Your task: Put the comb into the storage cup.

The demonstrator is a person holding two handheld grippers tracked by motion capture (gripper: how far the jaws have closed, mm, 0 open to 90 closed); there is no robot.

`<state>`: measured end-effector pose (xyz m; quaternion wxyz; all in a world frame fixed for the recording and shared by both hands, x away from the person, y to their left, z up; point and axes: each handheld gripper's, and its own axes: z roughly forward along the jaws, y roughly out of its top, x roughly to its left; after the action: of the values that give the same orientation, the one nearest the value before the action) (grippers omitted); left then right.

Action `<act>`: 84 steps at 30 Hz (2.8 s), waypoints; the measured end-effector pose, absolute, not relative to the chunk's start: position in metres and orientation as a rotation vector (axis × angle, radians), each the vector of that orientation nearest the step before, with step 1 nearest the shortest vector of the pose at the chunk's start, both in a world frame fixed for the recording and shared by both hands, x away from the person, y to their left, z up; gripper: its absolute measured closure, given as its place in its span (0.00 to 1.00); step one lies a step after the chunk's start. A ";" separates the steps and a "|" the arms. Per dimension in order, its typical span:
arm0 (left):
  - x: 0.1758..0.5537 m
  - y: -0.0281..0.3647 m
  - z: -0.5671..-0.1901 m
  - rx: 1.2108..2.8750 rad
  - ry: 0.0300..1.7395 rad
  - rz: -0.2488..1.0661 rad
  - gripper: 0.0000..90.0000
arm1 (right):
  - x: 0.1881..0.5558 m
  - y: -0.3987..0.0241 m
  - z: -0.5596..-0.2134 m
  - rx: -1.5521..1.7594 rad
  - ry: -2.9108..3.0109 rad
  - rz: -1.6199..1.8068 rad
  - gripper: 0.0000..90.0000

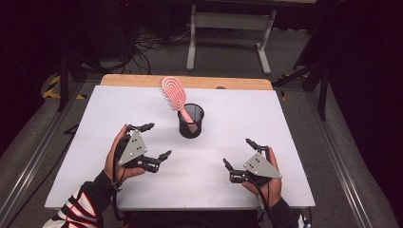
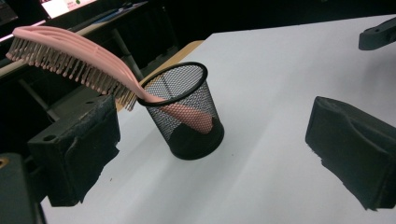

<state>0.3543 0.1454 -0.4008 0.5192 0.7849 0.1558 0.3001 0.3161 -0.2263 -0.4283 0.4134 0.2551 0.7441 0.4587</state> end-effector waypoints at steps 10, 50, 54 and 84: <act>0.347 0.155 -0.407 1.890 0.384 0.744 0.05 | 0.315 -0.225 -0.428 0.633 1.871 1.157 0.07; 0.319 0.224 -0.446 1.916 0.552 0.740 0.05 | 0.306 -0.240 -0.428 0.682 1.846 1.110 0.06; 0.315 0.228 -0.454 1.928 0.585 0.711 0.05 | 0.304 -0.245 -0.429 0.693 1.854 1.101 0.06; 0.317 0.226 -0.459 1.937 0.596 0.684 0.05 | 0.304 -0.249 -0.434 0.700 1.872 1.119 0.06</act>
<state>0.3166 0.2261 -0.4592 0.4806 0.7941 0.2444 0.2804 0.3043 -0.2488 -0.4341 0.4127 0.2784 0.7445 0.4449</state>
